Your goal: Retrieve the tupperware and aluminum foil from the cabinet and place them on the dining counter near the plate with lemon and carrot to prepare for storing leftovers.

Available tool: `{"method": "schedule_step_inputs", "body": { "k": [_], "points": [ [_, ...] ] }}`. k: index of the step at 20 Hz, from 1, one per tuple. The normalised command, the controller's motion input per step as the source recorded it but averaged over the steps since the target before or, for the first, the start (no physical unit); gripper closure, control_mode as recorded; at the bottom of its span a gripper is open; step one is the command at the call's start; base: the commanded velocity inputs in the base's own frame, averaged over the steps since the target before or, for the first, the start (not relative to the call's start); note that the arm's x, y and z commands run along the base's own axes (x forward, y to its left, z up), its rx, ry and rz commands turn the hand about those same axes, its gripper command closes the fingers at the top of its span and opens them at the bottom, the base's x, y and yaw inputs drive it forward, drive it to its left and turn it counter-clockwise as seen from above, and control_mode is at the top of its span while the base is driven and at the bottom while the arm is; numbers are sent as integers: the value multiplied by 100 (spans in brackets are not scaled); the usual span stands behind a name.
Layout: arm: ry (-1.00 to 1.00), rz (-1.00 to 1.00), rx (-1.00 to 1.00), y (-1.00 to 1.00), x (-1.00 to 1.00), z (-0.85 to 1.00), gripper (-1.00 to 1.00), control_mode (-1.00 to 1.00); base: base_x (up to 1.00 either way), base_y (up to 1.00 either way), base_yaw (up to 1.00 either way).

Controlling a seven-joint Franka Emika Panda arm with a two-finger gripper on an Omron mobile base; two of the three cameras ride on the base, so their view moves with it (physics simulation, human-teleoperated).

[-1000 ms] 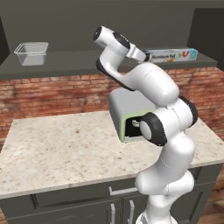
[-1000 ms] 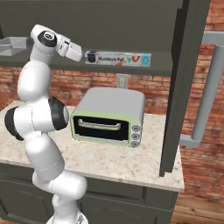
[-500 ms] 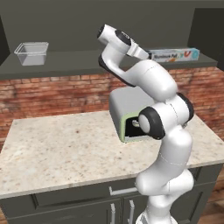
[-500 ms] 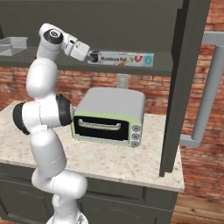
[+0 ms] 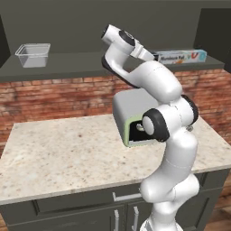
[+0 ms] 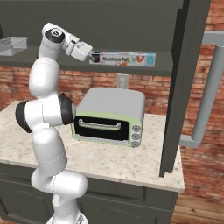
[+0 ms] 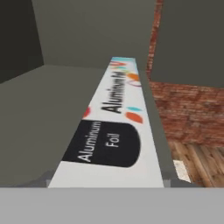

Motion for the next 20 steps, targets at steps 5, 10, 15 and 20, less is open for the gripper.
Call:
{"method": "schedule_step_inputs", "body": {
  "k": [5, 10, 15, 20],
  "points": [
    [0, 0, -3, 30, -91, -4, 100, -100, 0, 0, 0],
    [0, -9, -1, 44, -100, -11, 100, -100, 0, 0, 0],
    [1, -4, 1, 10, -100, -1, 100, -100, 0, 0, 0],
    [9, 18, 11, -5, -100, -22, 100, -100, 0, 0, 0]
  ]
}}
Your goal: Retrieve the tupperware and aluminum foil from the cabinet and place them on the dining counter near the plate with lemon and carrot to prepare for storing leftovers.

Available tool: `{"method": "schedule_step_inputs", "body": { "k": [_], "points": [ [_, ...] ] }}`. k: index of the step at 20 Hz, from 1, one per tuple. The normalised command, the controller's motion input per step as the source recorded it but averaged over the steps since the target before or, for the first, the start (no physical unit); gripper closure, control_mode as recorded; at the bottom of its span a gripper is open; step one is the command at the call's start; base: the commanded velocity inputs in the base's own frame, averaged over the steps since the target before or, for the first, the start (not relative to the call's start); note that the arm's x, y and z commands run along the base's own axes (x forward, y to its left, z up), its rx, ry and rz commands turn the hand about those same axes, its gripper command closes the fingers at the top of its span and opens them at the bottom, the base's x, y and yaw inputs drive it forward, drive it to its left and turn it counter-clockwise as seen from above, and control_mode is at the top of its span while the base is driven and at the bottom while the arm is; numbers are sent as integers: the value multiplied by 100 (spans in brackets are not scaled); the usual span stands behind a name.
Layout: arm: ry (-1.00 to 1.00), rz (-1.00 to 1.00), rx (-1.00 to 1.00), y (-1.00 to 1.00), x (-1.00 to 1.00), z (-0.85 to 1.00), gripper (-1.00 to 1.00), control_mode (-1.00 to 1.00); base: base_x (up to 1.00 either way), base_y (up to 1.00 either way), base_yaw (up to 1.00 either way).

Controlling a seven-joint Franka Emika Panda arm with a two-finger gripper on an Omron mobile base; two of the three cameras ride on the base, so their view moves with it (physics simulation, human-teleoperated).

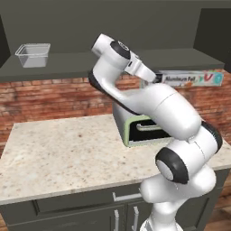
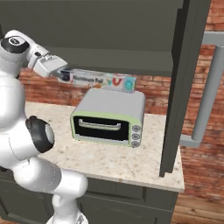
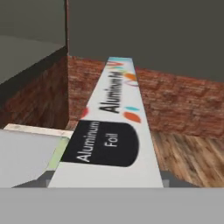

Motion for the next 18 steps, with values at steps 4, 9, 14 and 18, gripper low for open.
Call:
{"method": "schedule_step_inputs", "body": {
  "k": [4, 9, 14, 18],
  "points": [
    [9, 57, 24, -8, -98, -71, 100, -100, 0, 0, 0],
    [1, 79, 23, -5, -84, -72, 100, -100, 0, 0, 0],
    [0, 74, 21, -19, -66, -39, 100, -100, 0, 0, 0],
    [1, 24, 10, -39, -3, 12, 100, -100, 0, 0, 0]
  ]
}}
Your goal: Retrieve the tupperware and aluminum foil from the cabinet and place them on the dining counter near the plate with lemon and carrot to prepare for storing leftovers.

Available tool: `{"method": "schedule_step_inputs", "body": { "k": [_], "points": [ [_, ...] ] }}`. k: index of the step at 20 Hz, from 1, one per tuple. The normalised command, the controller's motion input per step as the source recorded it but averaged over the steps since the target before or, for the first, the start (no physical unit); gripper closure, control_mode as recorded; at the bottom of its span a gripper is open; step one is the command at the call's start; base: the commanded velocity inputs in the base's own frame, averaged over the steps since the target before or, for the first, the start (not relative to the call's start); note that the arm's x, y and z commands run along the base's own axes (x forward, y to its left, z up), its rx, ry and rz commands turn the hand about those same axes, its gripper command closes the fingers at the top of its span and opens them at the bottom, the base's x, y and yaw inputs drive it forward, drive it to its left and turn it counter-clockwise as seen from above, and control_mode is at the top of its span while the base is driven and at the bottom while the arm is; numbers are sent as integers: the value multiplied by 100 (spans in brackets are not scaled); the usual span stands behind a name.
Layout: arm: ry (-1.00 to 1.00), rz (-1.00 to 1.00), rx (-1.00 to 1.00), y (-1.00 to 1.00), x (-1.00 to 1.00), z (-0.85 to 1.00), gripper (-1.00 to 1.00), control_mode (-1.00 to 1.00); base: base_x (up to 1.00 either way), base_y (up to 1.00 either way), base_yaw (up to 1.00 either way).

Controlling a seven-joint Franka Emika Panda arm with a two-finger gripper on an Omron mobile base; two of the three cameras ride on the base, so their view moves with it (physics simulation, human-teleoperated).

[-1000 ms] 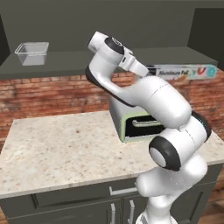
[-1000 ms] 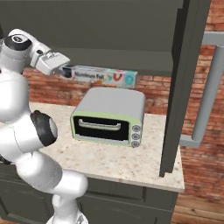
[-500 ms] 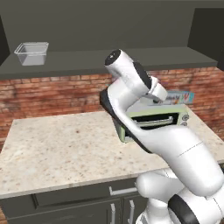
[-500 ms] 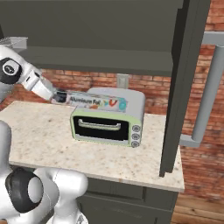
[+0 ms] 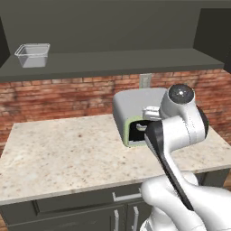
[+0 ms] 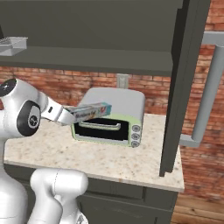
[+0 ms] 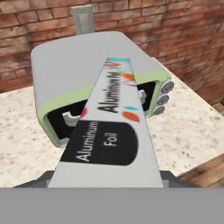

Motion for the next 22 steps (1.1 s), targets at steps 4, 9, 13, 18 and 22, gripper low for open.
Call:
{"method": "schedule_step_inputs", "body": {
  "k": [4, 9, 13, 18, 22],
  "points": [
    [2, 3, 7, -56, 0, 16, 100, -100, 0, 0, 0],
    [0, 0, 0, -25, 0, 0, 100, -100, 0, 0, 0],
    [0, 0, 0, 0, 2, 0, 100, 100, -7, 0, 0],
    [0, 0, 0, 0, 0, 0, 100, 100, -88, 2, -7],
    [0, 0, 0, 0, 0, 0, 100, 100, -100, 18, -10]
  ]
}}
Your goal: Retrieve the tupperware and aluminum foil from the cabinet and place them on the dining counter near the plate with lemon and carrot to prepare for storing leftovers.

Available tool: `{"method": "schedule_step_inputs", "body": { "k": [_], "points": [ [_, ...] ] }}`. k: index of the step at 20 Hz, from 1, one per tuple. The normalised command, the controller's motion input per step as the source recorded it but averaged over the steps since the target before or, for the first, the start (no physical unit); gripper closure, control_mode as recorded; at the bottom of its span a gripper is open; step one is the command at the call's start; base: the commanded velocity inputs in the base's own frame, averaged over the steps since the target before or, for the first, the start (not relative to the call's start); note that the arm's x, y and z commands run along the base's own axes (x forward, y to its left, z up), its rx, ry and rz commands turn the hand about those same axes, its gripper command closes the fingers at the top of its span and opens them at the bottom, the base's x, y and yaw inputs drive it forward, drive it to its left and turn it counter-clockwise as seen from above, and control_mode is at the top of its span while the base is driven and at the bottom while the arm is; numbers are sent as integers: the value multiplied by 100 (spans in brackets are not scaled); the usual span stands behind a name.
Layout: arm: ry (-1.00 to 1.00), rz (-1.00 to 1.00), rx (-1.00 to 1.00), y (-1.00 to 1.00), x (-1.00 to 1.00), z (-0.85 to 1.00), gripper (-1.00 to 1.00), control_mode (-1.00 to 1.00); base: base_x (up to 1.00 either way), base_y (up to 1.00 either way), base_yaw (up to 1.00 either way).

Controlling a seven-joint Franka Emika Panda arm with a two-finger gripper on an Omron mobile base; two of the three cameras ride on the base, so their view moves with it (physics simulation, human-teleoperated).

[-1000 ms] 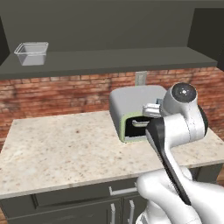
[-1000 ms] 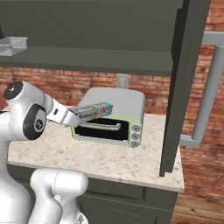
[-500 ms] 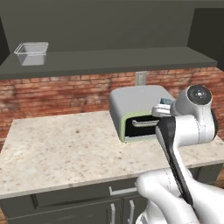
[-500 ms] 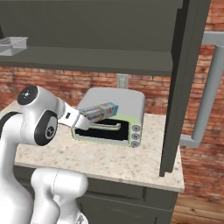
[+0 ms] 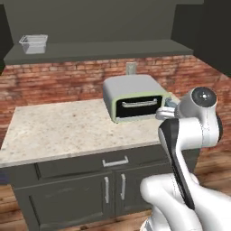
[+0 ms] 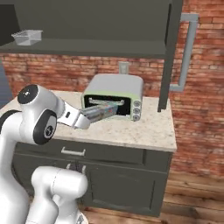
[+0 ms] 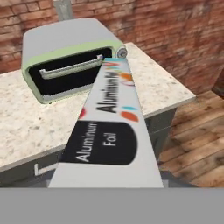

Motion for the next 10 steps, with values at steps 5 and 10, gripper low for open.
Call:
{"method": "schedule_step_inputs", "body": {
  "k": [5, 10],
  "points": [
    [0, 0, 0, 0, 0, 0, 100, 100, -85, 27, -39],
    [0, 0, 0, 0, 0, 0, 100, 100, -48, 20, -84]
  ]
}}
